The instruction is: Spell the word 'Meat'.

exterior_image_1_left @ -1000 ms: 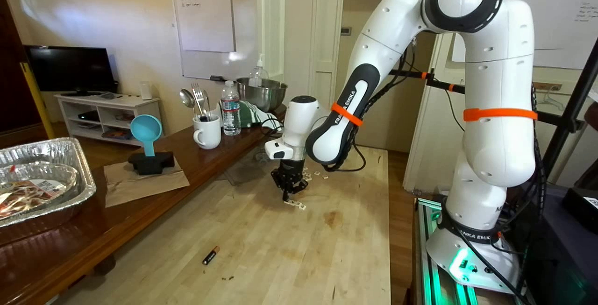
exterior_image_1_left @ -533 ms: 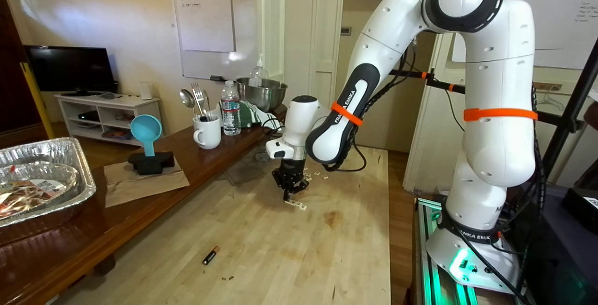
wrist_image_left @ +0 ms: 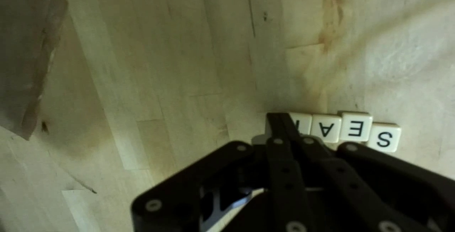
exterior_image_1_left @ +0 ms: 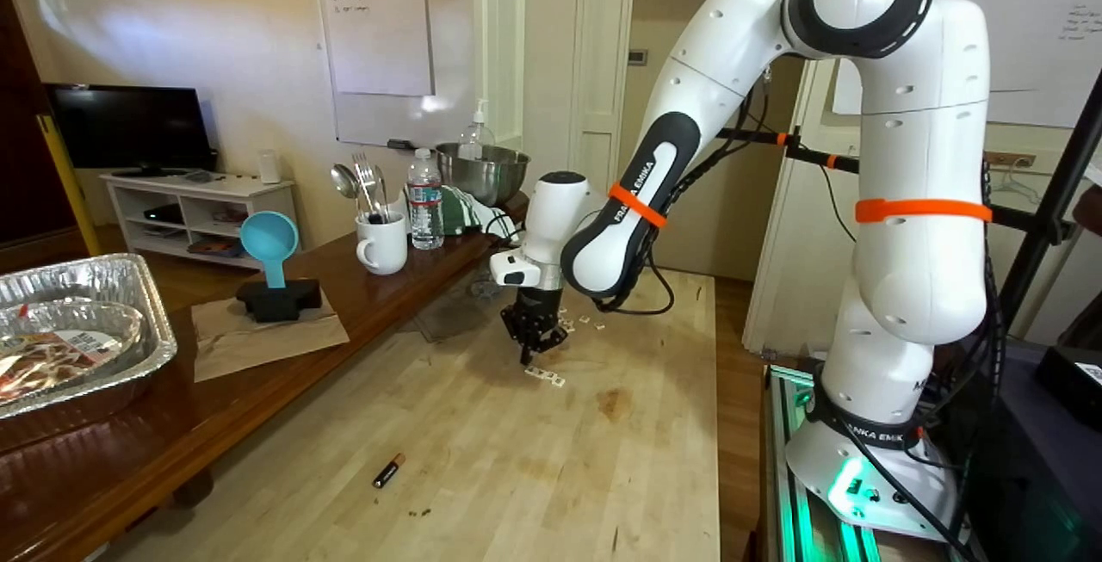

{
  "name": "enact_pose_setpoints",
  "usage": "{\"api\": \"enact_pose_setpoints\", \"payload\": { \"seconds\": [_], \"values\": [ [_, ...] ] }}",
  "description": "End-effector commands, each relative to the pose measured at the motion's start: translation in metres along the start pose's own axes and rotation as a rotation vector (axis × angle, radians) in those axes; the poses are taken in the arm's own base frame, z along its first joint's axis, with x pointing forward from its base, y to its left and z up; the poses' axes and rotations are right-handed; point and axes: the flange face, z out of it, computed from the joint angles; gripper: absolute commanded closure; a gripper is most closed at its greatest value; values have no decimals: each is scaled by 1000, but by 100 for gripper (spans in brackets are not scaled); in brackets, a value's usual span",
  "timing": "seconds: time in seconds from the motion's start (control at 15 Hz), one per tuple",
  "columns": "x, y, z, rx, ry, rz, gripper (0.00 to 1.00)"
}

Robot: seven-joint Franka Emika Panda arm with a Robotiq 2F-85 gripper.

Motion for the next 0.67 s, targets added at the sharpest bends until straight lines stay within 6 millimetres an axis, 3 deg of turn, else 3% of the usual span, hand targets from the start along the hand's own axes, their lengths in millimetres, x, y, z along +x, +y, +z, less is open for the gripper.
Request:
{"api": "enact_pose_setpoints", "payload": {
  "seconds": [0.0,0.33,0.4,0.47,0.6],
  "values": [
    [-1,-5,-12,3,1,10,100],
    [0,-6,-27,40,-12,58,100],
    [0,-6,-30,49,-17,73,74],
    [0,-7,-33,62,-21,81,73],
    [2,-8,-39,90,-31,92,60]
  ]
}}
